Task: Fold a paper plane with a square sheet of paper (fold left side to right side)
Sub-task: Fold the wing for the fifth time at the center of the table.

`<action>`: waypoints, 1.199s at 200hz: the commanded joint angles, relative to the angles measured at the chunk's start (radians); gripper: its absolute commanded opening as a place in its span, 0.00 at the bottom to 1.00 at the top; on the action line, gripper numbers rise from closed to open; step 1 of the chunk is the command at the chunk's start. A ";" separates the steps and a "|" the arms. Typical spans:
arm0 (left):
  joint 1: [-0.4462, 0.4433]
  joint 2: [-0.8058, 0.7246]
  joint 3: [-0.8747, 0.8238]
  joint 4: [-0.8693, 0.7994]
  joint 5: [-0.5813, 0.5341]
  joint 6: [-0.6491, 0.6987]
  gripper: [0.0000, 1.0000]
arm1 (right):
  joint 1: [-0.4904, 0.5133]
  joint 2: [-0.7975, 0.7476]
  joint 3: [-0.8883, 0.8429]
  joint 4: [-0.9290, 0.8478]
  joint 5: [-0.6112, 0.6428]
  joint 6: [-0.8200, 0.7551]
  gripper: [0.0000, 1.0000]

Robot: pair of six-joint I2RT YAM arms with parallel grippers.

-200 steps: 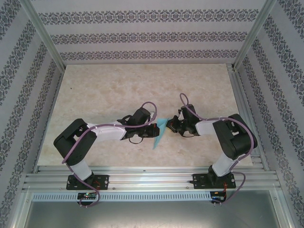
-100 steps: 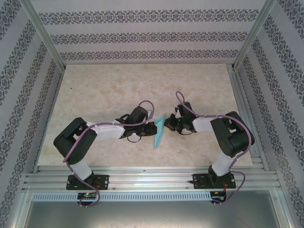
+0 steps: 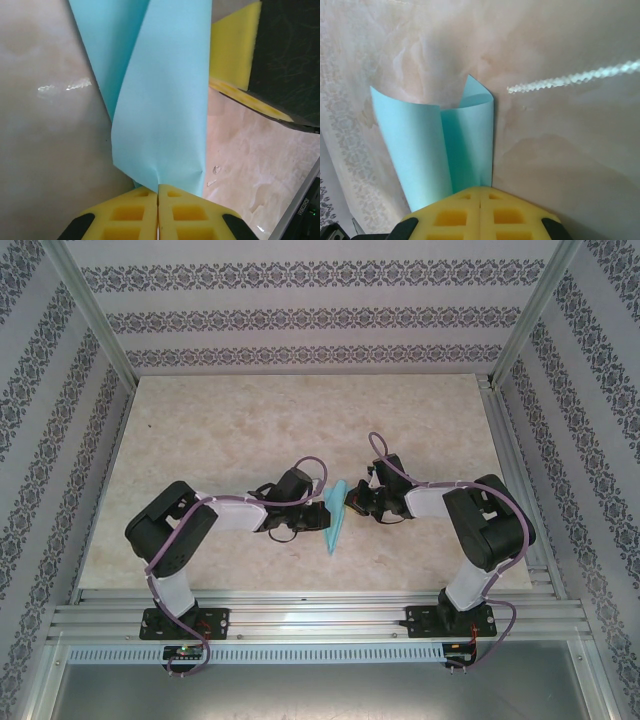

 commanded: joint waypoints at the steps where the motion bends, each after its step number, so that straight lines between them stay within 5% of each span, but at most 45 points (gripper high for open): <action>1: 0.005 0.020 -0.010 0.050 0.033 -0.007 0.07 | 0.013 0.019 -0.002 -0.042 0.029 -0.017 0.04; 58: 0.000 0.011 -0.008 0.049 0.036 0.004 0.08 | 0.012 0.014 -0.004 -0.024 0.013 -0.013 0.05; 151: -0.023 -0.024 0.027 -0.013 0.012 0.055 0.08 | -0.049 -0.238 -0.050 -0.176 0.049 -0.091 0.26; 240: -0.036 -0.013 0.053 -0.025 0.008 0.054 0.09 | 0.063 -0.187 -0.067 -0.112 0.037 -0.018 0.30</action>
